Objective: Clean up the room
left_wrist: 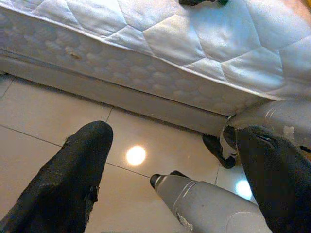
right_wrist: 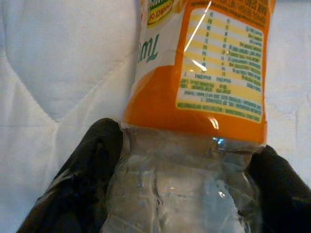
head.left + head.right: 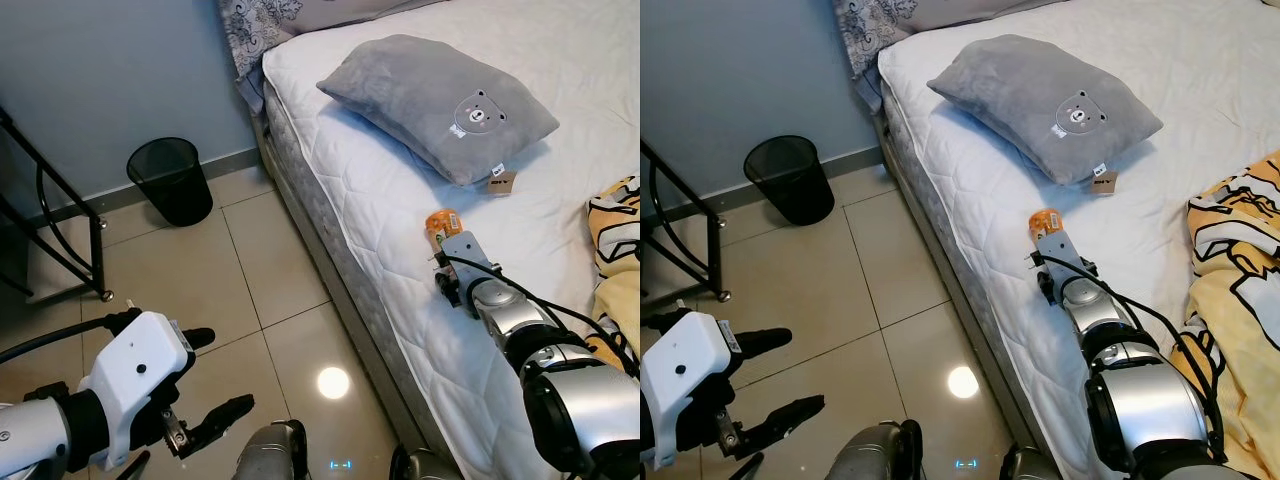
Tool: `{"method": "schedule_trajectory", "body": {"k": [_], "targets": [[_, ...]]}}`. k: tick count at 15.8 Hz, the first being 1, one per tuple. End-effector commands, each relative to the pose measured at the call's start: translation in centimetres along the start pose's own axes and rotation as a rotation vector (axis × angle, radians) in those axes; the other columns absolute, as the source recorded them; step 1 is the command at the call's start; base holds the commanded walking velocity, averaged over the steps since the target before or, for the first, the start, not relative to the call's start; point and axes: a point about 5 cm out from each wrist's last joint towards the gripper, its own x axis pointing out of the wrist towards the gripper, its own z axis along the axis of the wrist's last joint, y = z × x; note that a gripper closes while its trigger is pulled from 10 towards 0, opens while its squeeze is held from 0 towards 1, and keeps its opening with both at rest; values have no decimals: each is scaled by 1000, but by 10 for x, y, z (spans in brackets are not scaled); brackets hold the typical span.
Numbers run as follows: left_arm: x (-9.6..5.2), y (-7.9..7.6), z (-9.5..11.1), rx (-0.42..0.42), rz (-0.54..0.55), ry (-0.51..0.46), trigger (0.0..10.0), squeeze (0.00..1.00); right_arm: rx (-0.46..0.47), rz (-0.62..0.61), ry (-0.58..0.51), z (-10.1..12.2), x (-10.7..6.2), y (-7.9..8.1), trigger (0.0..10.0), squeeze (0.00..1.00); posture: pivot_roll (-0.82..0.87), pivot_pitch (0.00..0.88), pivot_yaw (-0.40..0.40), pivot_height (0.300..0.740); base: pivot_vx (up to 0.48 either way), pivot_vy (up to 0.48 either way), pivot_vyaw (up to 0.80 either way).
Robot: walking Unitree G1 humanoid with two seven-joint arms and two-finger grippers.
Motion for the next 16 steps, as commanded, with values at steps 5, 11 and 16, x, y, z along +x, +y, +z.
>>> {"method": "schedule_trajectory", "body": {"k": [5,11,16], "targets": [[9,0,-1,-11,29,-10,10000,0,47,7,23,-1,0,-3,0,0,334,126,51,740,0,0,0],[43,15,-18,-105,183,-64,10000,0,306,-65,-119,15,-3,-27,0,0,175,0,14,740,0,0,0],[79,33,-15,-220,342,-174,10000,0,593,-20,-363,31,-14,-38,2980,0,46,0,-1,740,0,0,0]]}}
